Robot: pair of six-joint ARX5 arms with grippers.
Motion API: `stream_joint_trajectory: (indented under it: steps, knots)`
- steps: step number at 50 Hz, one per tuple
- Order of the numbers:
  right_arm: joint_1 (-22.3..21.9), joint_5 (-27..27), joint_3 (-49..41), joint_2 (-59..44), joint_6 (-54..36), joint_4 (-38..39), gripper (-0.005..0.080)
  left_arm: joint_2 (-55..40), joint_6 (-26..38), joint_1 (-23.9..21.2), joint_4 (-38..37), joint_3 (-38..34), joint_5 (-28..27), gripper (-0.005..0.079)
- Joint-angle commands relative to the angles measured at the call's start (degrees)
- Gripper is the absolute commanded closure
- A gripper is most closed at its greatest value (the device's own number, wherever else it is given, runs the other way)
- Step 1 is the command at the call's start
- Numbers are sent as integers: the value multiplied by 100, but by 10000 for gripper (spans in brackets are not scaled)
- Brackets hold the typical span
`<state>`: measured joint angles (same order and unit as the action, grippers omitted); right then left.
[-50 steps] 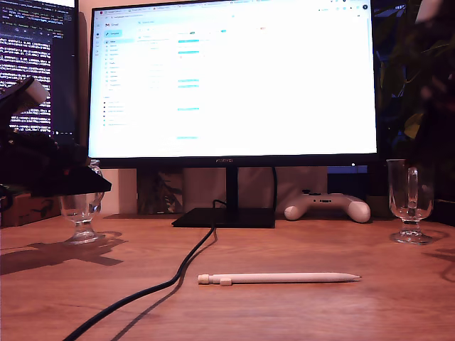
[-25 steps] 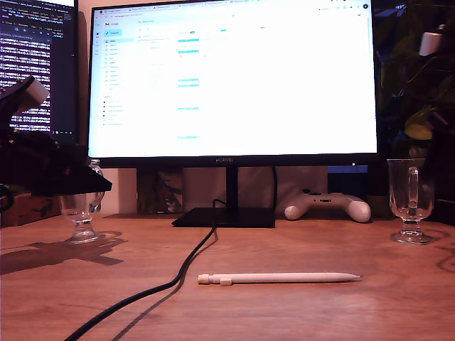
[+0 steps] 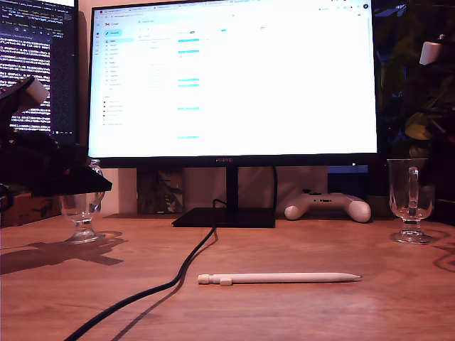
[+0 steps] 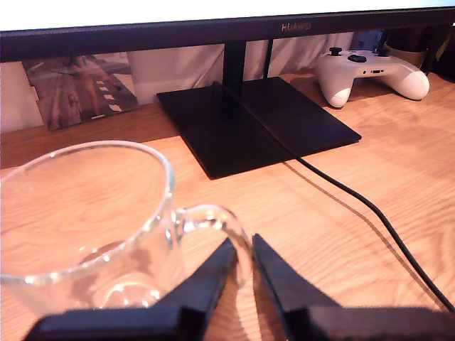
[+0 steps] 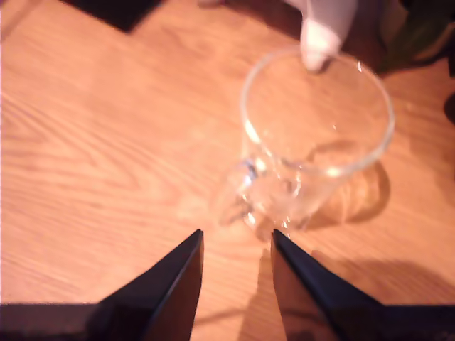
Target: Pick the small glass cups in front of you with each of your hands, and place them behind the white pen
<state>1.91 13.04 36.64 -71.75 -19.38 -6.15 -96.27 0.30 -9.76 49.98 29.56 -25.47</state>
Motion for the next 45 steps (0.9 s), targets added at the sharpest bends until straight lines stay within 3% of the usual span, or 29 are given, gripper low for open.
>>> stream_joint_trajectory:
  steps: [1,45]
  knots:
    - [-7,63,81,-7,28,35,478,-90,-26,-26,-20,-37,0,760]
    - [33,341,87,-439,295,678,461,-90,-26,-26,-20,-37,0,760]
